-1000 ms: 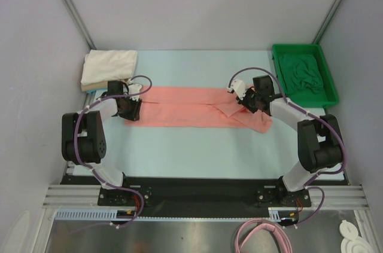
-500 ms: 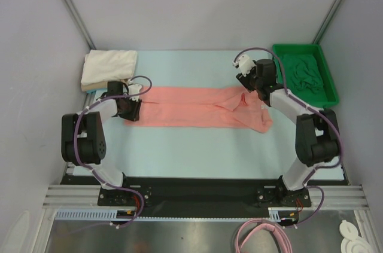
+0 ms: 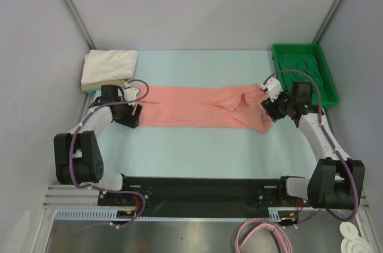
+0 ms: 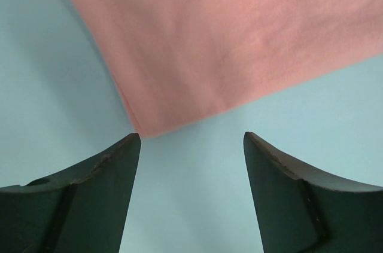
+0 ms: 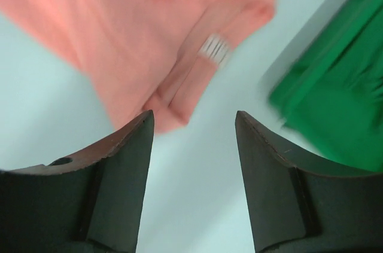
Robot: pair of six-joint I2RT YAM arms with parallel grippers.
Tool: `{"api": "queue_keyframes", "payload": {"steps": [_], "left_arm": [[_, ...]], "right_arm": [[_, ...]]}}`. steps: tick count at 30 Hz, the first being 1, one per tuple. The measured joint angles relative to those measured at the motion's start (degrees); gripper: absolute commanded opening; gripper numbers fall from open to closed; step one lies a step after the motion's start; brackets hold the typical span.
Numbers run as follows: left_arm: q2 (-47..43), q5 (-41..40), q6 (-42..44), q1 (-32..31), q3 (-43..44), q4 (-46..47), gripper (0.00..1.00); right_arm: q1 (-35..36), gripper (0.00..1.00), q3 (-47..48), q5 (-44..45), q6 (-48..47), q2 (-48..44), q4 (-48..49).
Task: Fold and stack the t-shirts
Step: Fold the tshirt
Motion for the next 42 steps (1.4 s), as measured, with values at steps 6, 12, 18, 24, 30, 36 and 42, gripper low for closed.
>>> {"api": "queue_keyframes", "payload": {"steps": [6, 12, 18, 24, 30, 36, 42], "left_arm": [[0.3, 0.2, 0.4, 3.0, 0.0, -1.7, 0.71], [3.9, 0.8, 0.4, 3.6, 0.5, -2.8, 0.68], [7.4, 1.0, 0.4, 3.6, 1.9, -3.3, 0.66], [9.1, 1.0, 0.3, 3.8, 3.5, -3.5, 0.64], [10.1, 1.0, 0.3, 4.0, 4.5, -3.5, 0.63], [10.1, 0.9, 0.3, 4.1, 4.6, -3.4, 0.61], [10.3, 0.8, 0.3, 4.1, 4.7, -3.3, 0.59]], "right_arm": [[-7.7, 0.56, -2.6, -9.9, -8.1, 5.5, -10.6], [-12.0, 0.54, -0.9, -18.3, -15.6, 14.6, -18.5], [-14.5, 0.54, 1.7, -23.0, -19.8, 19.5, -22.2], [-14.6, 0.52, 3.9, -25.9, -22.1, 23.1, -23.9], [-14.7, 0.51, 7.0, -27.2, -25.2, 28.5, -27.1], [-14.7, 0.48, 8.0, -27.2, -26.4, 31.1, -28.4], [-14.7, 0.46, 10.6, -27.8, -29.0, 34.0, -30.6]]}}
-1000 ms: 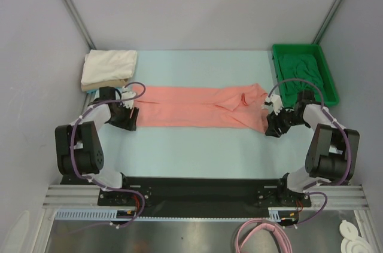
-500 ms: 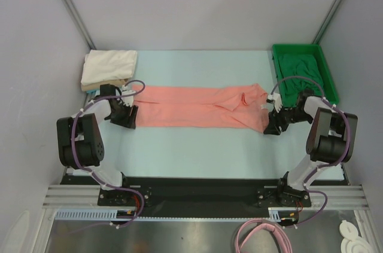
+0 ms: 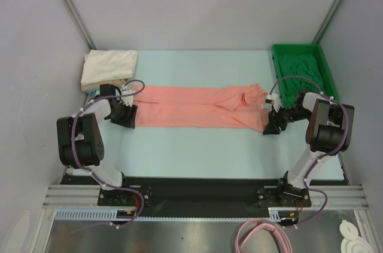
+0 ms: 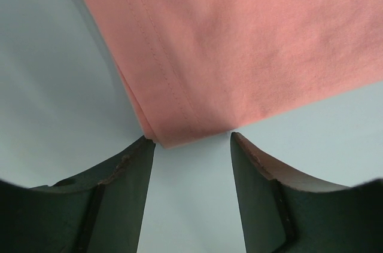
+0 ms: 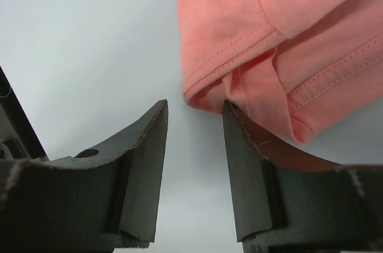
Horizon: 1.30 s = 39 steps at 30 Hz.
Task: Fold and stack the t-shirts
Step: Fold the tshirt
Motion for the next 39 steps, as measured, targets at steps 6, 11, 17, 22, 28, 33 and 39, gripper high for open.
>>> {"api": "queue_keyframes", "payload": {"steps": [6, 11, 17, 22, 28, 33, 39], "left_arm": [[0.1, -0.1, 0.0, 0.1, 0.1, 0.0, 0.59], [0.2, -0.2, 0.0, 0.1, 0.2, 0.0, 0.58], [0.2, -0.2, -0.1, 0.1, 0.2, -0.1, 0.58], [0.2, -0.2, -0.3, 0.1, 0.2, -0.1, 0.58], [0.2, -0.2, -0.5, 0.1, 0.2, -0.1, 0.58], [0.2, -1.4, -0.2, 0.1, 0.2, 0.2, 0.58], [0.7, -5.0, 0.6, 0.1, 0.5, 1.5, 0.57]], "right_arm": [[0.0, 0.45, 2.8, -0.6, -2.5, 2.4, -2.8], [0.0, 0.47, 4.2, -1.0, -4.8, 3.6, -5.0], [1.5, 0.47, 4.2, -0.5, -5.7, 3.6, -5.9], [5.1, 0.37, 3.9, 1.9, -3.6, 3.0, -3.7], [6.6, 0.12, 3.3, 3.9, 0.2, 1.3, 0.0], [5.2, 0.09, 3.1, 4.7, 0.8, 0.1, 0.3], [2.8, 0.08, 3.3, 4.8, -0.3, -0.3, -2.1]]}}
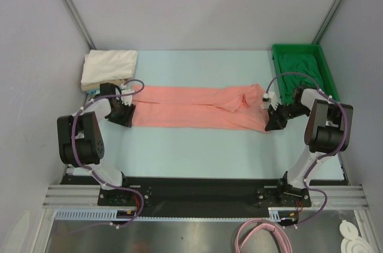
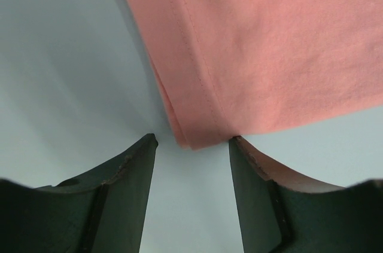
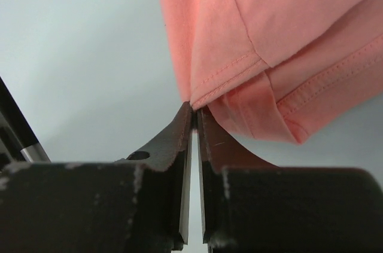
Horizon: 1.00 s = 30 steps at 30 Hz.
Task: Fold and stack the t-shirts
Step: Fold the tshirt
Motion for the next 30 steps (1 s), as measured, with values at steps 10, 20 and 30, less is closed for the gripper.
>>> {"api": "queue_keyframes", "payload": {"steps": [10, 20, 30], "left_arm": [[0.4, -3.5, 0.4, 0.0, 0.4, 2.5, 0.57], [1.1, -6.3, 1.9, 0.9, 0.7, 6.4, 0.57], [-9.0, -4.9, 2.8, 1.7, -3.5, 0.8, 0.6]], "right_arm": [[-1.8, 0.08, 3.6, -0.2, -0.9, 0.7, -3.8], [-2.4, 0.14, 6.0, 0.3, -1.7, 3.6, -7.8], [-4.9, 0.41, 3.9, 1.5, -2.8, -0.7, -10.9]]}}
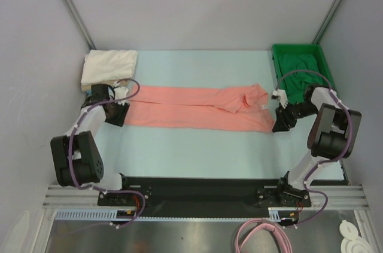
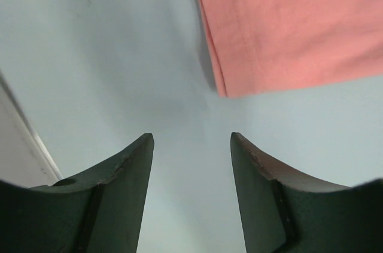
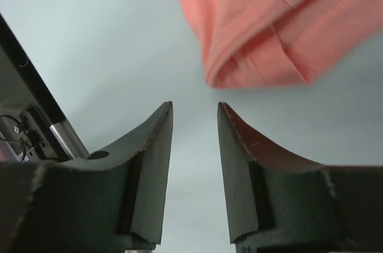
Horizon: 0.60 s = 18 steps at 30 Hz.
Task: Fold and stack the t-shirts
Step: Fold the tshirt
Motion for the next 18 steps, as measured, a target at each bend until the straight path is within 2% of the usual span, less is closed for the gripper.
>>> {"api": "queue_keyframes", "payload": {"steps": [4, 8, 14, 18], "left_arm": [[-6.7, 5.8, -1.3, 0.0, 0.9, -2.7, 0.57], [-5.6, 12.5, -3.0, -1.0, 2.6, -3.3, 0.54], [-1.1, 19.8, -5.7, -5.3, 2.8, -2.3, 0.52], [0.7, 26.3, -9.0, -6.3, 2.8, 1.7, 0.52]], "right_arm": [[-1.3, 0.43, -3.5, -0.3, 4.0, -9.7, 5.2], [3.1, 0.43, -6.8, 1.1, 10.2, -17.5, 12.5], [11.8, 0.42, -7.5, 2.0, 18.2, -18.6, 21.5], [14.6, 0.41, -5.9, 2.0, 22.0, -14.5, 25.7]]}}
